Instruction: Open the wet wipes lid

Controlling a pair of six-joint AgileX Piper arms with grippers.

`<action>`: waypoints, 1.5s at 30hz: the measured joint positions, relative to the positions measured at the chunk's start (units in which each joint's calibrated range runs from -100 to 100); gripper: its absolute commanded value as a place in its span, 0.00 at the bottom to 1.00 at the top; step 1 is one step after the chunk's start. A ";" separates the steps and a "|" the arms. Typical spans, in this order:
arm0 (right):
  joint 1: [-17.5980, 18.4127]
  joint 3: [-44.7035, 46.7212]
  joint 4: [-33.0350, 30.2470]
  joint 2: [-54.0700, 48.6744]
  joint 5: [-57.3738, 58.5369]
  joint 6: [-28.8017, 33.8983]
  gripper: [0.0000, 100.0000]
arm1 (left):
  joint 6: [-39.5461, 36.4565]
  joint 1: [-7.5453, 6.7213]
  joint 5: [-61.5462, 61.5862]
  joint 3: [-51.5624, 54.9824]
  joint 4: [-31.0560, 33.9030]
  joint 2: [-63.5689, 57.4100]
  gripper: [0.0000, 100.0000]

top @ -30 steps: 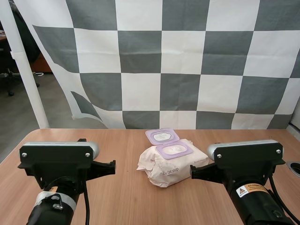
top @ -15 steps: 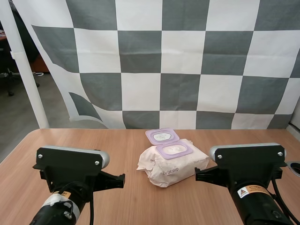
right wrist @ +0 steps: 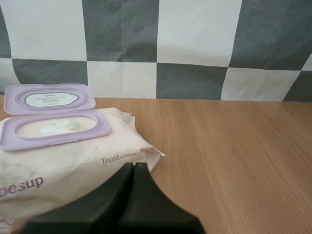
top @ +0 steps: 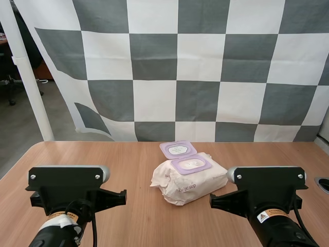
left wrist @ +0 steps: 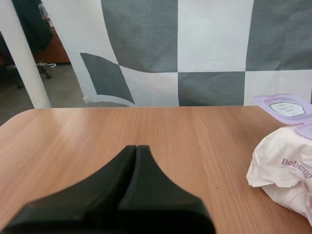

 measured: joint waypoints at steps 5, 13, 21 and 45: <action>0.00 0.00 -0.11 0.00 1.11 0.23 0.00 | -1.90 0.11 -0.22 0.00 0.31 0.00 0.00; 2.94 0.00 -0.39 0.00 1.48 0.91 0.00 | -3.14 0.90 -0.22 0.00 0.31 0.00 0.00; 5.64 0.00 -1.05 0.00 1.48 0.91 0.00 | -4.49 2.86 -0.06 0.00 0.31 0.00 0.00; 5.67 0.00 -0.76 0.00 1.04 1.15 0.00 | -4.49 0.67 -1.62 0.00 0.31 0.00 0.00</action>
